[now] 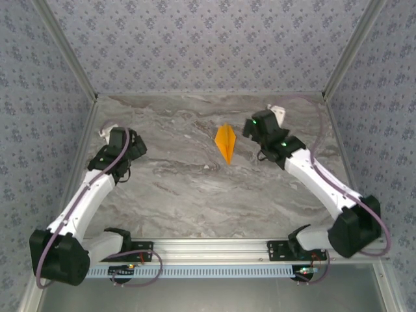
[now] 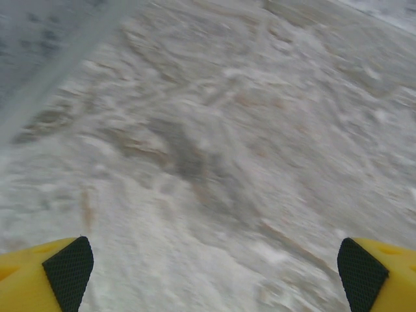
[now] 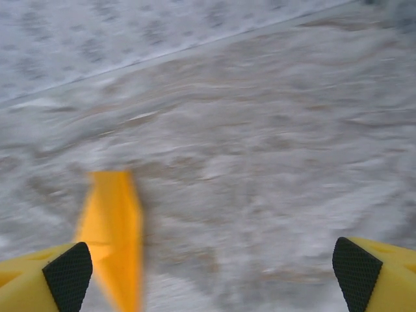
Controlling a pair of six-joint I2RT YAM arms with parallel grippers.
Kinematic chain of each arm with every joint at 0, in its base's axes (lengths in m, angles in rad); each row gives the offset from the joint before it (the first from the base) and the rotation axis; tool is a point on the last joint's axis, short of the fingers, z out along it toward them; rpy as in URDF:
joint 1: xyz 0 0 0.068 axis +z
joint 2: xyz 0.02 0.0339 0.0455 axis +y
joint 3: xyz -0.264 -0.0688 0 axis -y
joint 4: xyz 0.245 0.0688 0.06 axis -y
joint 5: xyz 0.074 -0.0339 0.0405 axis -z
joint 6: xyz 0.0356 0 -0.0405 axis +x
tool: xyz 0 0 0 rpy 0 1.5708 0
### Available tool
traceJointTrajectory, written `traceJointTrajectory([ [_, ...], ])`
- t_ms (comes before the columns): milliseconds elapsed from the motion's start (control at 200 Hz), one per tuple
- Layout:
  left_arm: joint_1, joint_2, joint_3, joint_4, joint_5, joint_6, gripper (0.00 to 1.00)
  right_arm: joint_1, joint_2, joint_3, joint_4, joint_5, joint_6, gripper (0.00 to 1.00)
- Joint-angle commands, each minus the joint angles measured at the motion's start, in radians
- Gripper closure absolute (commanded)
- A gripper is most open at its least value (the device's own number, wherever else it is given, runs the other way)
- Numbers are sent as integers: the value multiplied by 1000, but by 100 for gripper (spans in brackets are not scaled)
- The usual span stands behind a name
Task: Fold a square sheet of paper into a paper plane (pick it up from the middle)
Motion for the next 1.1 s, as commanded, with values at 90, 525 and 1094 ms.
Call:
traceJointTrajectory([
  [90, 51, -105, -234, 253, -223, 123, 1, -217, -168, -324, 215, 118, -194, 0],
  [525, 137, 101, -498, 969, 50, 448, 1, -413, -110, -732, 880, -74, -392, 0],
  [1094, 184, 431, -435, 1277, 308, 559, 1, -437, 238, -707, 1273, -340, -555, 0],
])
